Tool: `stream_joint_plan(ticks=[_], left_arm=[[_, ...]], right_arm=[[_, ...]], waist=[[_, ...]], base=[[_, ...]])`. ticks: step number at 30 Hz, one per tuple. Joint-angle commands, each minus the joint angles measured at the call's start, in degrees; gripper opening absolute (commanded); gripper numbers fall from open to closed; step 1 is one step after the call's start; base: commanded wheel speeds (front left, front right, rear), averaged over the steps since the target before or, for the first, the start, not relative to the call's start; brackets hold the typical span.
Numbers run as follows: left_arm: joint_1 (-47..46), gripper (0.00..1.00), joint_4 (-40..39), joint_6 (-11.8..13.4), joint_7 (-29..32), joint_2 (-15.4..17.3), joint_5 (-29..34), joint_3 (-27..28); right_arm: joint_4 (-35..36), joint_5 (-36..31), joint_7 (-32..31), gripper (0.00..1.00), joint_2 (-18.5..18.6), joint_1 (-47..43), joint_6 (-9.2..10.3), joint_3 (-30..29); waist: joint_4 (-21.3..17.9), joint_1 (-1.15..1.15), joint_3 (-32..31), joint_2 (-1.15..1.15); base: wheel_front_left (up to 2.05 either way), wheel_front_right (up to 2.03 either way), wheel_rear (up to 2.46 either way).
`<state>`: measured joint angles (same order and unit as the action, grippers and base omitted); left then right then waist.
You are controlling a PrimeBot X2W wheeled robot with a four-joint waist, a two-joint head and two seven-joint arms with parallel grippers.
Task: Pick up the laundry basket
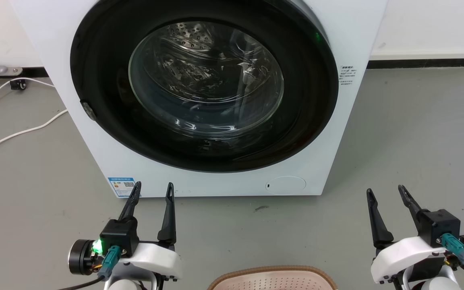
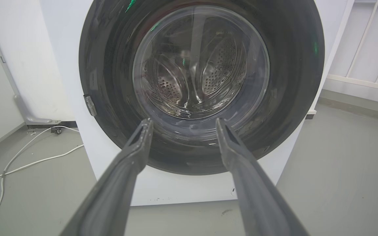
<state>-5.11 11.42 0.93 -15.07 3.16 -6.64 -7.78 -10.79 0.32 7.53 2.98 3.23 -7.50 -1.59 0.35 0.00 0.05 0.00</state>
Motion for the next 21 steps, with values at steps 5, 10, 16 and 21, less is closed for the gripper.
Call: stream_joint_plan(ticks=[5,10,16,21], left_arm=[[0.2,1.0,0.3,-0.2,-0.2,-0.1,0.1,0.2],[0.0,1.0,1.3,-0.3,-0.2,-0.2,0.2,0.0],[-0.2,1.0,5.5,0.2,-0.2,-0.3,-0.8,-1.1],[0.4,1.0,10.8,0.6,-0.2,-0.3,-3.2,-2.7]], right_arm=[[-0.2,0.2,0.2,1.0,-0.2,0.1,0.02,0.0],[-0.6,0.3,-0.3,1.0,-0.2,0.4,0.02,-0.2],[-2.9,0.4,-1.3,1.0,-0.2,0.8,0.02,-0.9],[-6.5,0.4,-1.5,1.0,-0.2,0.9,0.02,-1.6]], waist=[[0.0,0.0,0.2,0.0],[0.0,0.0,0.9,0.0],[-0.1,0.0,3.3,0.0],[-0.2,0.0,5.4,0.0]], base=[[0.0,0.0,0.0],[0.0,0.0,0.0],[0.0,0.0,0.0],[0.0,0.0,0.0]])
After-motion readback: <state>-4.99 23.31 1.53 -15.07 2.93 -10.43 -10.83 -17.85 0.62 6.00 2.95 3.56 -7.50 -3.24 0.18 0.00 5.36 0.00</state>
